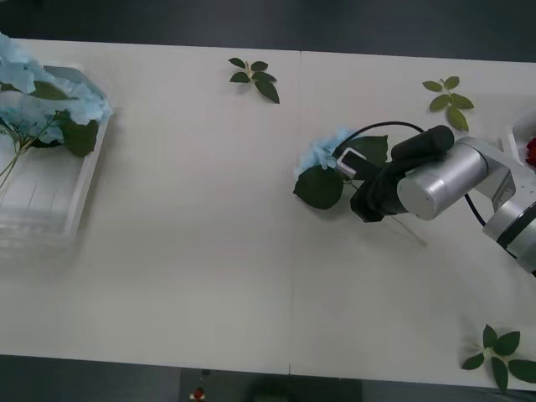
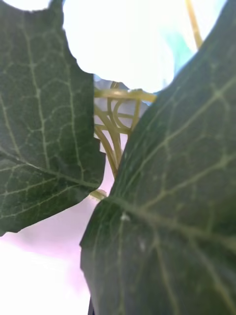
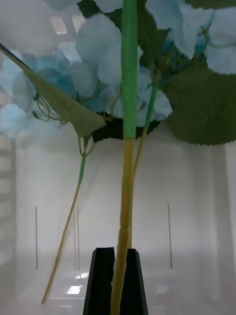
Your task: Put the red flowers into the right box and the blue flowers into the left box
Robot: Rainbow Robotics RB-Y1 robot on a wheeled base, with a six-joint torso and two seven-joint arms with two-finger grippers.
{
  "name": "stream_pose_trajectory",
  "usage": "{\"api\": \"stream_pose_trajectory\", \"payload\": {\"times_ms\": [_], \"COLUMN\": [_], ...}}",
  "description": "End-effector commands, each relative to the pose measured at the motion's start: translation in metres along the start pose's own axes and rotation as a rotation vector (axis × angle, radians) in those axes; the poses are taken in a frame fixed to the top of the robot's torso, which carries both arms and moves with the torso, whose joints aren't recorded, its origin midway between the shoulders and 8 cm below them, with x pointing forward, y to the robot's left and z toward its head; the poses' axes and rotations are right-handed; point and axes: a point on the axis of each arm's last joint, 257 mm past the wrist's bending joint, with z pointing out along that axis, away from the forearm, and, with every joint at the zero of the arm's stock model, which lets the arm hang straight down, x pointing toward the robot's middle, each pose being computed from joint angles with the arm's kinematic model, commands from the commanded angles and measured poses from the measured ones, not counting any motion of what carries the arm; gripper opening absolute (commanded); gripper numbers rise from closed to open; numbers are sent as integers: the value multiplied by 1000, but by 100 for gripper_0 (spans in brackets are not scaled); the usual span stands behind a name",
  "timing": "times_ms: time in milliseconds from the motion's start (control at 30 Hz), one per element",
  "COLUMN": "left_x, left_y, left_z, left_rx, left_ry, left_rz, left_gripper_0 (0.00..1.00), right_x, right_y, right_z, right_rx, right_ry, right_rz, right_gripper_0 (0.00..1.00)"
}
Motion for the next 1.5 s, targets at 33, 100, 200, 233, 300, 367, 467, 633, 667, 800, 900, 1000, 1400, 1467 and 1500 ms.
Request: {"api": "stream_pose_trajectory", "payload": {"times_ms": [33,100,200,233,300,367,467,633,667,800,900,1000,1400,1467,1500], "left_x": [-28,-33,-34,-33,-30,-27,-27,-28,-28,-27,-25,-20,-27,-31,-35], "left_y": [10,13,19,21,26,29,30,31,31,31,32,30,-36,-49,-59], "left_z": [-18,-21,-22,-22,-20,-19,-19,-19,-19,-19,-19,-19,-78,-87,-94], "left_rx": [-13,-20,-35,-41,-50,-56,-58,-60,-59,-59,-60,-53,308,367,416], "left_ry": [-68,-84,-98,-101,-108,-103,-103,-106,-106,-104,-102,-80,32,30,24], "left_rz": [-8,-10,-12,-16,-21,-25,-29,-27,-26,-25,-24,-21,-102,-114,-127], "left_gripper_0": [0,0,0,0,0,0,0,100,100,100,100,100,100,100,100], "right_x": [-38,-51,-72,-78,-87,-98,-121,-160,-165,-190,-195,-201,-278,-286,-292], "right_y": [-17,-17,-19,-18,-19,-17,-13,-12,-12,-15,-17,-13,3,6,8], "right_z": [-43,-65,-111,-123,-147,-174,-216,-271,-278,-307,-309,-302,-285,-287,-287], "right_rx": [-24,-58,-125,-146,-182,-233,-352,-544,-577,-790,-822,-837,-877,-895,-910], "right_ry": [-83,-100,-130,-142,-165,-205,-318,-527,-557,-696,-715,-700,-744,-755,-763], "right_rz": [39,61,97,106,125,141,206,330,353,539,598,640,818,837,852], "right_gripper_0": [0,0,0,0,0,0,0,0,0,0,0,0,0,0,0]}}
